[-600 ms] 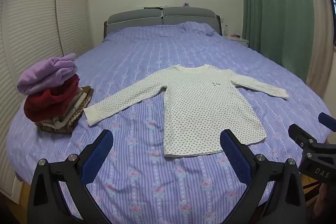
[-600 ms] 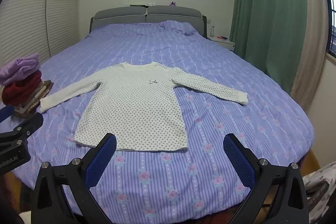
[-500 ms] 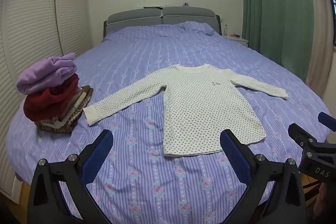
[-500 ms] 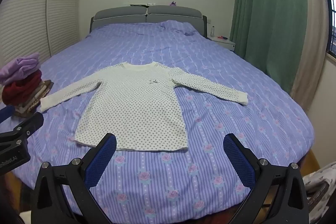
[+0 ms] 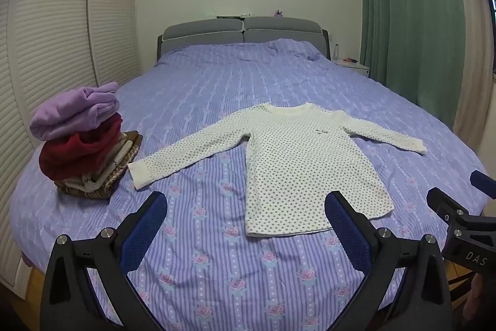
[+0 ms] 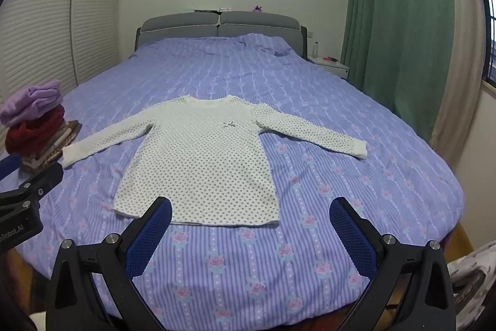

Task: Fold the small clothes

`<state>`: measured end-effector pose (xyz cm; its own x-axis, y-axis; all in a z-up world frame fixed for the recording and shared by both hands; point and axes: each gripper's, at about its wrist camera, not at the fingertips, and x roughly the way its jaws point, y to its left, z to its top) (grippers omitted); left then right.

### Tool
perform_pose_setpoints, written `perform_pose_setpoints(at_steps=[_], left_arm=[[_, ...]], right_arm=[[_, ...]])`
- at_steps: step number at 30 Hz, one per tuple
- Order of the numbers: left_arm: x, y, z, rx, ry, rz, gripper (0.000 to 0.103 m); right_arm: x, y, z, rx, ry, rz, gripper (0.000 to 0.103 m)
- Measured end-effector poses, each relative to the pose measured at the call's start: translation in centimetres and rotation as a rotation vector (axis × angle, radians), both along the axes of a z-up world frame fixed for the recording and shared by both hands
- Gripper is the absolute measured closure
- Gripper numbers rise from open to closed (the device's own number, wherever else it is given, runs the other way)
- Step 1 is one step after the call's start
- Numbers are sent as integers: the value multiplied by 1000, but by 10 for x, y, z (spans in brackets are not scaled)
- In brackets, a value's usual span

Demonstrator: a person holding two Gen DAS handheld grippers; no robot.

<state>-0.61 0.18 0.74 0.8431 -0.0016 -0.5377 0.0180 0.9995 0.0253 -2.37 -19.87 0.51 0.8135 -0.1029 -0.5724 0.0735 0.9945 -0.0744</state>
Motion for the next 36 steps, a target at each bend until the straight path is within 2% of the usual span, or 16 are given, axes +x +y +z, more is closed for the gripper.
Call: perform_pose_setpoints(at_steps=[36], left_arm=[[1,-5,-3,7,12,-24,0]], right_arm=[[-3,5,2,-7,0,13,0]])
